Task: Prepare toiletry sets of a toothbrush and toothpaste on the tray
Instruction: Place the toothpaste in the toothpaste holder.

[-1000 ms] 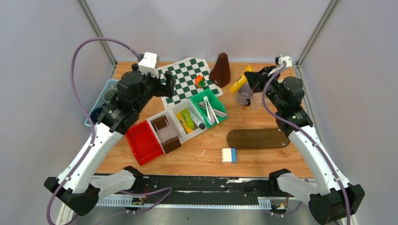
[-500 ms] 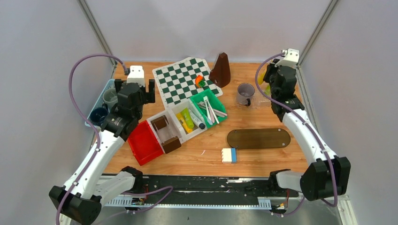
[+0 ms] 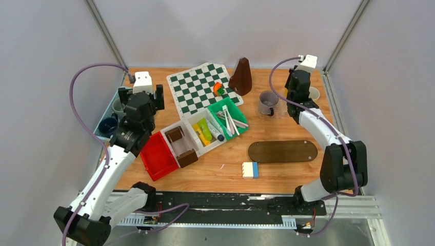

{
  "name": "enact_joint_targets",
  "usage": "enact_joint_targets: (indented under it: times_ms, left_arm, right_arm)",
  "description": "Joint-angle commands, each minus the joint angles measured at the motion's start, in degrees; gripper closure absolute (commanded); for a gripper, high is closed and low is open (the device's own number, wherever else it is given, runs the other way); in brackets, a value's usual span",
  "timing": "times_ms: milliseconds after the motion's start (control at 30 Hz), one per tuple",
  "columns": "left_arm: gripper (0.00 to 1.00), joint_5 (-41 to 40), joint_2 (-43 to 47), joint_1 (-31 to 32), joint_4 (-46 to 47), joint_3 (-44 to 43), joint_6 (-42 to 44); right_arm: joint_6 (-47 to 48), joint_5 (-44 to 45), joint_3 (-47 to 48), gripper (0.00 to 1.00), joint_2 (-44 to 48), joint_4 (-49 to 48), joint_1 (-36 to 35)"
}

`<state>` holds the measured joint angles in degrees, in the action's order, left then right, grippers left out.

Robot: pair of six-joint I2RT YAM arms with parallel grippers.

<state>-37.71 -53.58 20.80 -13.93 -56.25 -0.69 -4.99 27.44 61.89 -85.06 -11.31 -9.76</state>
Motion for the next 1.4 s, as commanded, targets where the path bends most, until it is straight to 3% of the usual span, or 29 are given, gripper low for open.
enact_joint_targets:
  times_ms: [0, 1100, 1367]
  left_arm:
    - [0.0, -1.41, 1.83, -0.85, 4.39, 0.5, 1.46]
    - [0.0, 1.71, 2.34, -2.65, 5.49, 1.48, 1.91]
    - [0.0, 2.2, 2.26, -3.02, 5.57, 1.49, 1.66]
  right_arm:
    - [1.39, 2.4, 2.66, 1.0, -1.58, -7.78, 0.49]
    - [-5.4, 4.62, 2.28, 1.0, -13.01, -6.67, 0.76]
    - [-7.08, 5.36, 2.01, 0.94, -14.75, -5.52, 0.71]
